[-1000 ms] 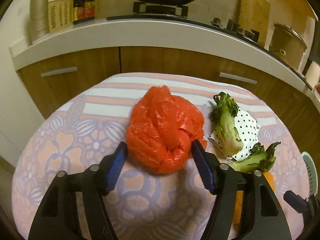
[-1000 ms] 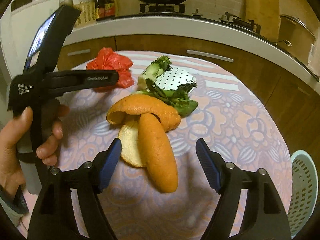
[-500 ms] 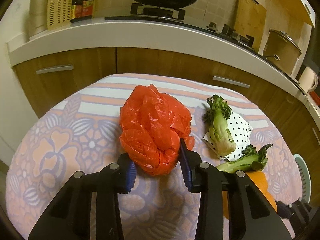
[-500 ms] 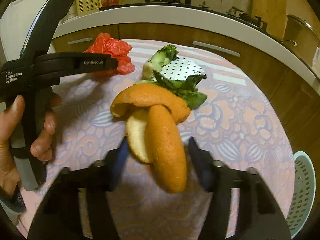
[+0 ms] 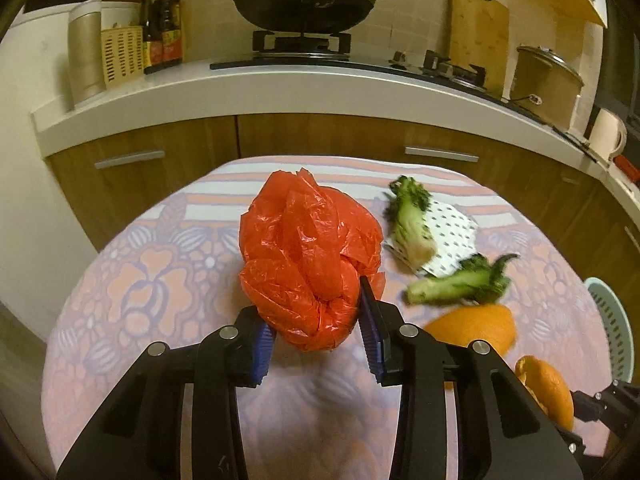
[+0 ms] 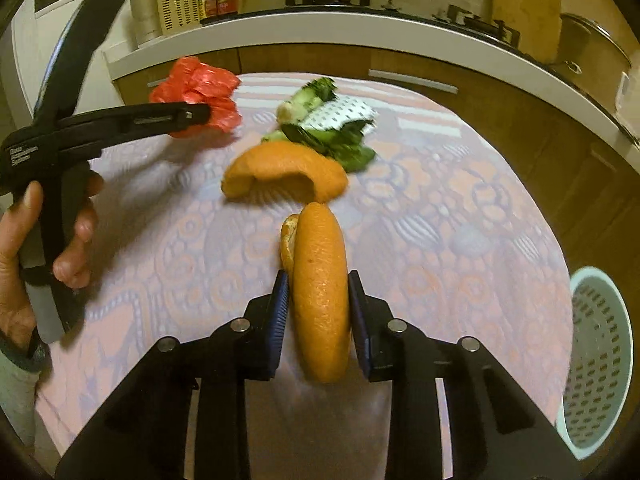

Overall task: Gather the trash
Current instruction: 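Carry the red bag and orange peel over the basket and open both tools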

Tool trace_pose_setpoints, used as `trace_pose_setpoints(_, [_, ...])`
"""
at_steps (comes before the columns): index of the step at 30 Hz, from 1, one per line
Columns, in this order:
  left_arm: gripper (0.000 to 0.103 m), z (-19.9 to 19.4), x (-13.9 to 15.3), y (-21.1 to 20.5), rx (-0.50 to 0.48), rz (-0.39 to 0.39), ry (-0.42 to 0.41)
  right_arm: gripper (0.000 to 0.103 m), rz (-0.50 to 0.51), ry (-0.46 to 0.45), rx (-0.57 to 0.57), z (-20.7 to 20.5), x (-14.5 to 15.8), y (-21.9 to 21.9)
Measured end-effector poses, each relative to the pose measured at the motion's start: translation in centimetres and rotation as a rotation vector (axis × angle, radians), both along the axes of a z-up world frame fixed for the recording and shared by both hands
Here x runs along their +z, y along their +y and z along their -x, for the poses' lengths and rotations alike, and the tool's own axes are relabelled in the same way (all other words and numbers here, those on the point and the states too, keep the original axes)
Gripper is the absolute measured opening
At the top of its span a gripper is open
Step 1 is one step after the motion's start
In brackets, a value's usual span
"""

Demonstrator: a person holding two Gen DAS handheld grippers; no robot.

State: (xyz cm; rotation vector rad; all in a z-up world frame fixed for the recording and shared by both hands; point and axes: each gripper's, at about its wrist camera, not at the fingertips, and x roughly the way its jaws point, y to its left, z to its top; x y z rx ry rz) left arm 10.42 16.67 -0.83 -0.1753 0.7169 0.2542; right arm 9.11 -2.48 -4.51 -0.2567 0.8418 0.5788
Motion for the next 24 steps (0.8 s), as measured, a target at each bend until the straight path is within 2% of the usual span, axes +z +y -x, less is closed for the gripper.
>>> trace_pose_setpoints(9, [0.035, 3.1, 2.2, -3.6, -0.061, 0.033, -0.081, 0.026, -0.037, -0.071, -0.121, 0.8, 2.1, -5.9])
trace_pose_setpoints(14, [0.035, 4.0, 3.0, -7.5, -0.108, 0.015, -0.112, 0.026, -0.034, -0.135, -0.192, 1.2, 3.5, -9.1])
trace_pose_setpoints(18, [0.035, 4.2, 3.4, -10.4, -0.148, 0.03, -0.145, 0.026, -0.043, -0.167, -0.255, 1.1, 4.4, -12.0])
trace_pose_setpoints(24, [0.035, 3.6, 3.4, -15.5, -0.23, 0.038, -0.164, 0.026, -0.068, -0.174, -0.34, 0.6, 4.8, -16.3])
